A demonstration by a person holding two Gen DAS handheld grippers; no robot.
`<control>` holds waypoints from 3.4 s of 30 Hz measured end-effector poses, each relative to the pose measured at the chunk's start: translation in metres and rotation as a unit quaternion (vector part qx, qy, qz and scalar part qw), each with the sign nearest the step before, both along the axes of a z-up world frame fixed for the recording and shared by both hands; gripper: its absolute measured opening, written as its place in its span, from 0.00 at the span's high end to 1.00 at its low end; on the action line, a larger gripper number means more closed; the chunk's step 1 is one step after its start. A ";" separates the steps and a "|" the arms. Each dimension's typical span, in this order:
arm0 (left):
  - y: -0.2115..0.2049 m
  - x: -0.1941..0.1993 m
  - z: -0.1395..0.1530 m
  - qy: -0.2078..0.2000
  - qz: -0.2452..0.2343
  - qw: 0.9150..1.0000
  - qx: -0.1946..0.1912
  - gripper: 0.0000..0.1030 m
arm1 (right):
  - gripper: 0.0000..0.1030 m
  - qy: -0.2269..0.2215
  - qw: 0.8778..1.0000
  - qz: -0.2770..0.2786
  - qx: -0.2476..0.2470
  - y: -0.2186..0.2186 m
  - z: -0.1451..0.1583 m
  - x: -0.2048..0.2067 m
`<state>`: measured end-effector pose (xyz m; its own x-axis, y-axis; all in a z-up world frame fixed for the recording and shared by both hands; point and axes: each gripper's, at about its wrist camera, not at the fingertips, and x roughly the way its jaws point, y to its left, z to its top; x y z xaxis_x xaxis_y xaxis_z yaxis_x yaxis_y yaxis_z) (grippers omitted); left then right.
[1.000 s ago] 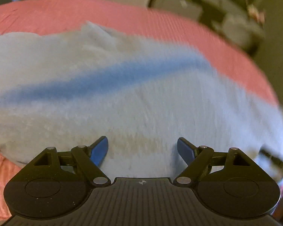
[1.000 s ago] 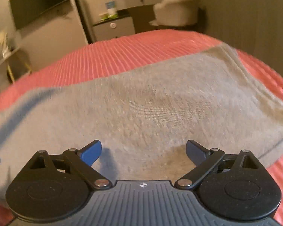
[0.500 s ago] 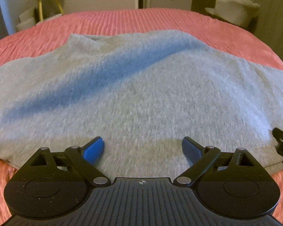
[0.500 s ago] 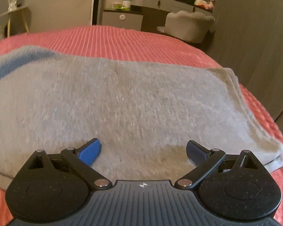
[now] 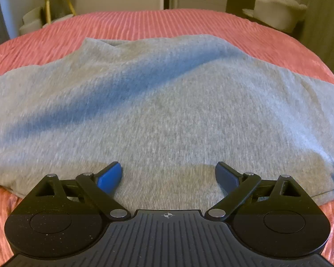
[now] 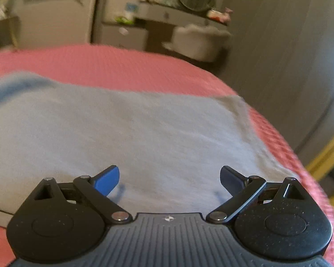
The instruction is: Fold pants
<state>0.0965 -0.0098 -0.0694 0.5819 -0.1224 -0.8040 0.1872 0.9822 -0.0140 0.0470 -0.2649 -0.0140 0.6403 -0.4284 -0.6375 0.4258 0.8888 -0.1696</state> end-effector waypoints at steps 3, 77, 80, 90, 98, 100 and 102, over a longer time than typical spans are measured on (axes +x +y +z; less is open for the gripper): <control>0.002 0.000 0.002 0.002 0.000 1.000 -0.004 0.08 | 0.06 0.058 0.998 0.015 0.009 0.002 -0.018 0.014; -0.013 -0.006 -0.001 0.000 -0.050 0.998 -0.030 0.03 | 0.83 -0.228 0.833 -0.279 0.421 -0.221 -0.051 -0.116; -0.015 -0.005 -0.003 -0.003 -0.052 0.998 -0.028 0.02 | 0.80 -0.242 0.819 -0.280 0.438 -0.223 -0.054 -0.115; -0.014 -0.005 0.000 -0.009 -0.051 0.998 -0.031 0.02 | 0.92 -0.214 0.855 -0.269 0.388 -0.214 -0.044 -0.093; -0.003 -0.018 0.020 -0.053 -0.046 0.994 -0.084 0.02 | 0.92 -0.217 0.858 -0.289 0.366 -0.213 -0.038 -0.105; -0.004 -0.013 0.016 -0.048 -0.036 0.996 -0.070 0.02 | 0.92 -0.207 0.858 -0.287 0.373 -0.215 -0.053 -0.103; -0.002 -0.005 0.009 -0.021 -0.025 0.997 -0.067 0.02 | 0.85 -0.229 0.846 -0.285 0.388 -0.216 -0.050 -0.110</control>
